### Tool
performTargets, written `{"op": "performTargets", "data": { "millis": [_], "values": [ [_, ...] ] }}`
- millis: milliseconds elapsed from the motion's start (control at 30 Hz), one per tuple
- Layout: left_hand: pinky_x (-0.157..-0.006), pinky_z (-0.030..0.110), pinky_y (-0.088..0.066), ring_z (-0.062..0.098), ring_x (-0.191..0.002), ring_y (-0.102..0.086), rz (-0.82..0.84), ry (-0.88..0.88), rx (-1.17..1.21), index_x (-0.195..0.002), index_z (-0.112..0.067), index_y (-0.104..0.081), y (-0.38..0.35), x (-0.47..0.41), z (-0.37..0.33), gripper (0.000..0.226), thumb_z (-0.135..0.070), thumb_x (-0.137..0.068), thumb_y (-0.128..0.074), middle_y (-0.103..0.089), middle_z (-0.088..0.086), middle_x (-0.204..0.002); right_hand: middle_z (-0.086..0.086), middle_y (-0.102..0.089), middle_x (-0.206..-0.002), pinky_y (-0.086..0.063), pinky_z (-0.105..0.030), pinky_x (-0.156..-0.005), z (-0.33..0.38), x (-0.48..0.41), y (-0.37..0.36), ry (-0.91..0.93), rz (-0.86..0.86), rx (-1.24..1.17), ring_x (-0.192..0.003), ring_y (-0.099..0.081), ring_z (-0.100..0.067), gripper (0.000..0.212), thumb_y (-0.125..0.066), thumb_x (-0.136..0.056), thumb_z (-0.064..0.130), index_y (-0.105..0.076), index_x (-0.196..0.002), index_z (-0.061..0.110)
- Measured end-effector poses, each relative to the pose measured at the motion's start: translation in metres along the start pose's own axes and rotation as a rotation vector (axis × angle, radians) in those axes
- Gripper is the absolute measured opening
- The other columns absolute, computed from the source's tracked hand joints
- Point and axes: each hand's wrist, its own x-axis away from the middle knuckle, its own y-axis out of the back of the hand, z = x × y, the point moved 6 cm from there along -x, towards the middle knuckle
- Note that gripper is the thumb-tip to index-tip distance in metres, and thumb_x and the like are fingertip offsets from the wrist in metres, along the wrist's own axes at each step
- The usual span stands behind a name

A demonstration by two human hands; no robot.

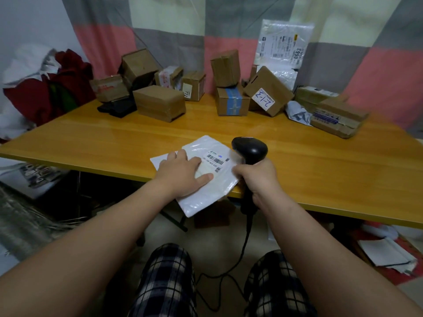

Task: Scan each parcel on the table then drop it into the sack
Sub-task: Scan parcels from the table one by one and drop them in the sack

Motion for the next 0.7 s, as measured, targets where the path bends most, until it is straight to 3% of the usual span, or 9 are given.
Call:
{"op": "performTargets", "data": {
  "millis": [67,167,233,300,367,433,533,600,700],
  "values": [
    [-0.102,0.041,-0.034,0.032,-0.128,-0.033,-0.056,0.028,0.155,-0.144,-0.027,-0.034,0.003,0.008,0.009,0.068,-0.065,-0.088,-0.046,-0.038,0.013,-0.137,0.001,-0.054,-0.067,-0.037,-0.017,-0.043,0.007,0.006,-0.002,0.080,-0.030,0.048,-0.058,-0.051,-0.014,0.026,-0.059,-0.073,-0.010,-0.060,-0.087,0.011],
    [-0.103,0.040,-0.033,0.030,-0.129,-0.037,-0.195,0.168,0.506,-0.149,-0.020,-0.023,0.022,0.017,0.042,0.082,-0.054,-0.085,-0.062,-0.038,0.011,-0.141,0.007,-0.051,-0.061,-0.033,-0.010,-0.040,0.017,0.020,0.000,0.234,0.047,0.099,-0.049,-0.045,-0.002,0.030,-0.058,-0.072,-0.013,-0.056,-0.077,0.016],
    [-0.087,0.031,-0.046,0.016,-0.108,-0.055,-0.159,0.207,0.888,-0.148,-0.015,-0.027,0.028,0.024,0.056,0.076,-0.038,-0.087,-0.067,-0.050,0.002,-0.130,0.012,-0.050,-0.056,-0.032,-0.008,-0.042,0.025,0.031,0.003,0.314,0.083,0.159,-0.044,-0.046,0.004,0.034,-0.061,-0.071,-0.013,-0.052,-0.069,0.020],
    [-0.064,0.024,-0.051,0.007,-0.076,-0.066,-0.153,0.156,1.177,-0.127,-0.011,-0.054,0.035,0.027,0.061,0.041,-0.021,-0.089,-0.066,-0.067,0.005,-0.113,0.014,-0.053,-0.061,-0.035,-0.009,-0.047,0.035,0.038,0.008,0.409,0.064,0.209,-0.051,-0.050,0.008,0.036,-0.066,-0.071,-0.007,-0.051,-0.069,0.025],
    [-0.062,0.027,-0.051,0.009,-0.068,-0.068,-0.344,0.138,1.257,-0.107,-0.010,-0.064,0.048,0.031,0.070,0.018,-0.016,-0.090,-0.065,-0.072,0.005,-0.094,0.008,-0.058,-0.084,-0.043,-0.015,-0.067,0.047,0.043,0.016,0.524,-0.008,0.231,-0.076,-0.055,0.005,0.038,-0.075,-0.072,0.003,-0.052,-0.076,0.034],
    [-0.067,0.031,-0.053,0.014,-0.077,-0.069,-0.530,0.157,1.337,-0.104,-0.009,-0.064,0.058,0.035,0.076,0.016,-0.016,-0.090,-0.066,-0.071,0.002,-0.093,0.004,-0.058,-0.099,-0.043,-0.017,-0.079,0.056,0.046,0.021,0.570,-0.050,0.199,-0.092,-0.056,-0.002,0.034,-0.079,-0.073,0.017,-0.054,-0.086,0.036],
    [-0.062,0.023,-0.054,0.008,-0.080,-0.070,-0.626,0.130,1.471,-0.106,-0.010,-0.062,0.062,0.039,0.069,0.016,-0.014,-0.091,-0.064,-0.070,0.001,-0.096,0.011,-0.064,-0.075,-0.041,-0.007,-0.059,0.060,0.050,0.015,0.562,0.006,0.140,-0.069,-0.058,0.008,0.017,-0.079,-0.075,0.025,-0.066,-0.085,0.026],
    [-0.059,0.017,-0.052,0.002,-0.075,-0.068,-0.663,0.127,1.477,-0.103,-0.013,-0.059,0.059,0.041,0.065,0.012,-0.013,-0.091,-0.064,-0.069,-0.002,-0.094,0.012,-0.063,-0.065,-0.042,-0.012,-0.057,0.057,0.054,0.006,0.568,0.029,0.168,-0.063,-0.059,0.003,0.014,-0.078,-0.076,0.025,-0.065,-0.073,0.028],
    [-0.063,0.020,-0.052,0.003,-0.075,-0.067,-0.702,0.140,1.471,-0.095,-0.017,-0.058,0.054,0.041,0.064,0.009,-0.015,-0.090,-0.065,-0.068,-0.003,-0.092,0.012,-0.060,-0.054,-0.043,-0.018,-0.056,0.049,0.057,-0.006,0.555,0.047,0.208,-0.061,-0.060,-0.006,0.019,-0.077,-0.076,0.028,-0.063,-0.064,0.026]
  ]
}}
